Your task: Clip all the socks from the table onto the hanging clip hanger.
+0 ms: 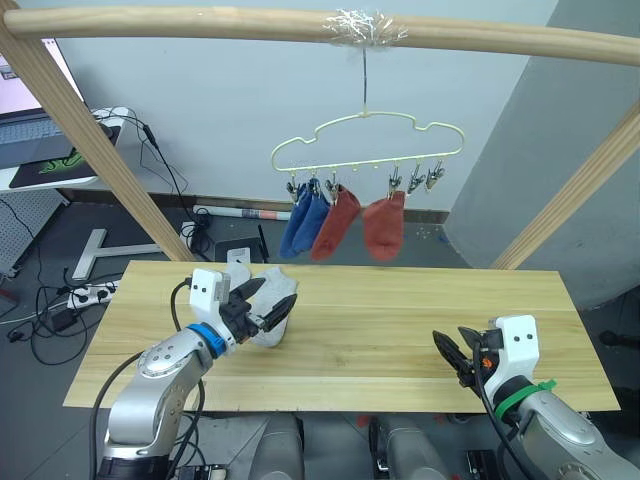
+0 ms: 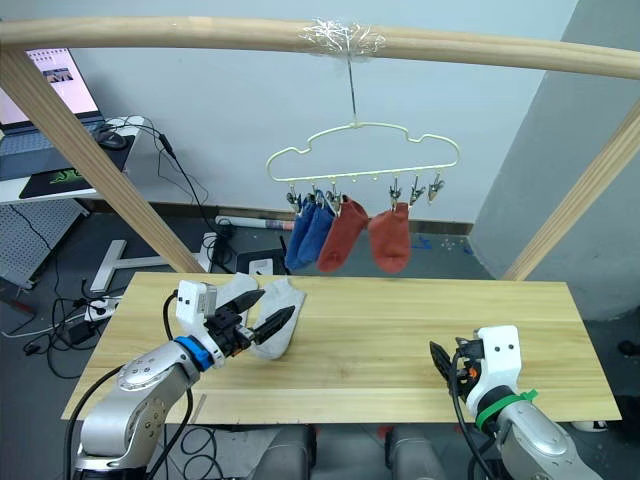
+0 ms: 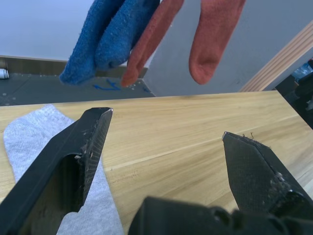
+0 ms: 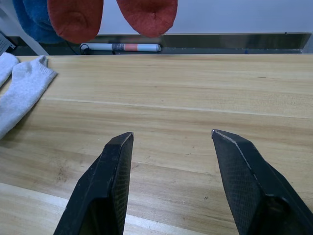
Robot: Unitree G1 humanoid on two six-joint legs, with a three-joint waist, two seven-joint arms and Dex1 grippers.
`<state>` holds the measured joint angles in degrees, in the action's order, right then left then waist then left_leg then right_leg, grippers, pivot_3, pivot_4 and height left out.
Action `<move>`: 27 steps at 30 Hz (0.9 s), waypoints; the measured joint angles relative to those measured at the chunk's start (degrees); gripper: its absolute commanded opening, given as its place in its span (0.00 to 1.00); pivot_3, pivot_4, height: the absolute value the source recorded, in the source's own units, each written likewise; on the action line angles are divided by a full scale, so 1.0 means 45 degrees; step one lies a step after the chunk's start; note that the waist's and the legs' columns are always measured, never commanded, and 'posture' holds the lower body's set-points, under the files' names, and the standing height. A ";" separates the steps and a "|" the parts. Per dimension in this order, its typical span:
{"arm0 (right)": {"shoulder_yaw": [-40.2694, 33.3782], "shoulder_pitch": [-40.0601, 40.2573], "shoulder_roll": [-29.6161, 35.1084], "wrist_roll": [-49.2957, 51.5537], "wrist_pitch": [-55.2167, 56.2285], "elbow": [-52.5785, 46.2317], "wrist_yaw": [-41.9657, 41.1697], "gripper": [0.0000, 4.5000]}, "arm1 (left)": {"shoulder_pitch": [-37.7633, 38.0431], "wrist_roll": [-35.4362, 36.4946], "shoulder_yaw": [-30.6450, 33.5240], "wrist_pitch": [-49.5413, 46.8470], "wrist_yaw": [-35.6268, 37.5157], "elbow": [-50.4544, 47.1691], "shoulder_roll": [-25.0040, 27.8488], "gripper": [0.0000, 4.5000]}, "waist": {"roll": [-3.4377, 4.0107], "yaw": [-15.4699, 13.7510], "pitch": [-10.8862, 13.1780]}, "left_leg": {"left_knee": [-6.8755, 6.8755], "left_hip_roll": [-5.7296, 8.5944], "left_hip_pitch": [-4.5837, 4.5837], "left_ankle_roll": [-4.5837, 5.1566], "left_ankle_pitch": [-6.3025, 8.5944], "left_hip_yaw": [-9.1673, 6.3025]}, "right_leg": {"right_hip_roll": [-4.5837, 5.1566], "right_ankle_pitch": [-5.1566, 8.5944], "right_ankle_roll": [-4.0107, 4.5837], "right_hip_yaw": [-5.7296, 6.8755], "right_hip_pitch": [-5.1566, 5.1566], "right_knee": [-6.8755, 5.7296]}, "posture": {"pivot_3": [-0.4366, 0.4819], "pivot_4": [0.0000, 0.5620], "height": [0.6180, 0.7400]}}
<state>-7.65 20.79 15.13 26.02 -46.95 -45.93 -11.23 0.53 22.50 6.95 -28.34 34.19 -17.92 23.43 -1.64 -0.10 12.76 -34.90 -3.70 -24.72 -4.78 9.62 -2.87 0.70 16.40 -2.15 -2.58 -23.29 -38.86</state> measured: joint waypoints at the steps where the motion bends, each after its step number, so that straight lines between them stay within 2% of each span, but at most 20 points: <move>1: 0.0000 0.0000 0.0000 0.0002 0.0000 0.0000 0.0001 0.58 | 0.0000 0.0000 0.0000 -0.0001 -0.0002 0.0000 0.0000 0.92 | 0.0000 0.0000 0.0000 | 0.0002 0.0000 0.0000 0.0000 0.0000 0.0000 | 0.0000 0.0000 0.0001 0.0000 -0.0001 0.0002 | 0.59 0.35 1.00; 27: -0.0005 -0.0388 -0.0015 0.0139 -0.0504 -0.0001 0.0117 0.58 | -0.0033 0.0004 -0.0009 -0.0015 -0.0197 0.0000 0.0099 0.92 | 0.0002 -0.0003 0.0002 | 0.0022 0.0000 -0.0012 -0.0004 0.0004 -0.0001 | 0.0004 0.0003 0.0004 0.0005 -0.0005 0.0041 | 0.59 0.36 1.00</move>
<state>-7.67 19.04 15.06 26.64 -49.22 -45.94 -10.70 0.38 22.52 6.90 -28.41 33.30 -17.93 23.88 -1.63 -0.11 12.77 -34.80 -3.70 -24.78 -4.80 9.64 -2.87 0.72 16.42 -2.13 -2.56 -23.31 -38.68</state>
